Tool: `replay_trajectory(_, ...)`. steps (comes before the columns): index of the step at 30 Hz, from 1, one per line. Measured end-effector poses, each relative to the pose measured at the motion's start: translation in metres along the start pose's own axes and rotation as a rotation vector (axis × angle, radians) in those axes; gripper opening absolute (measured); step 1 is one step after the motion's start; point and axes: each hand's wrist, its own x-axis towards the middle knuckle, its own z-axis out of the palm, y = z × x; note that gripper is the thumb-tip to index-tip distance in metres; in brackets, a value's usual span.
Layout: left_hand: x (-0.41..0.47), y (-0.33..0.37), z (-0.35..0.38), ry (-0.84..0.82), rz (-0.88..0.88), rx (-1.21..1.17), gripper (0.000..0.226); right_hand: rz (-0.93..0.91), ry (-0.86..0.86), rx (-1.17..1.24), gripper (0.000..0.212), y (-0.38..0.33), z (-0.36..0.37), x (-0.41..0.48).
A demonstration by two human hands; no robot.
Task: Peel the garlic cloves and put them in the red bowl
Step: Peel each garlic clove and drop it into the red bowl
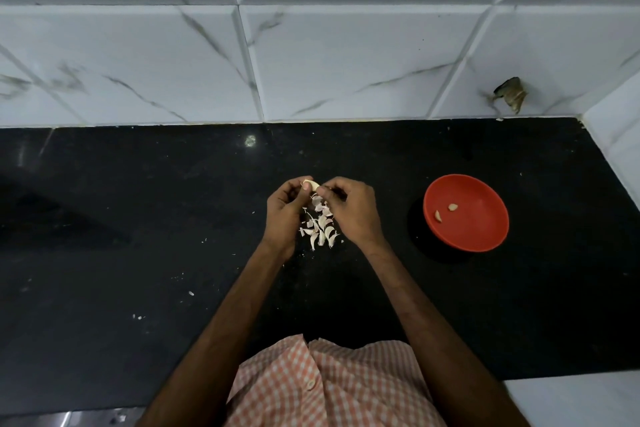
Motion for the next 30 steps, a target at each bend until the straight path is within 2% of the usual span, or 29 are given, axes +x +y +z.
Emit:
replay_trajectory(4,0.002,-0.001,-0.006,-0.065,0.140,0.257,0.018,-0.097,0.084,-0.181,0.004,0.007,-0.006,0.003)
replay_trajectory(10,0.006,0.005,-0.010,-0.180,0.287,0.533,0.015,-0.204,0.041,-0.373,0.008,0.009,-0.015,0.006)
replay_trajectory(12,0.005,0.007,-0.009,-0.187,0.225,0.477,0.012,-0.219,0.035,-0.352,0.009,0.009,-0.017,0.008)
replay_trajectory(16,-0.002,0.009,-0.002,-0.115,0.006,0.114,0.011,-0.251,0.027,-0.330,0.010,0.010,-0.014,0.007)
replay_trajectory(22,-0.001,0.013,0.001,-0.106,-0.128,-0.162,0.018,-0.227,0.074,-0.254,0.007,0.014,-0.012,0.006)
replay_trajectory(30,0.008,0.004,-0.008,-0.024,-0.223,-0.167,0.036,-0.082,-0.060,-0.211,0.015,0.032,-0.003,0.003)
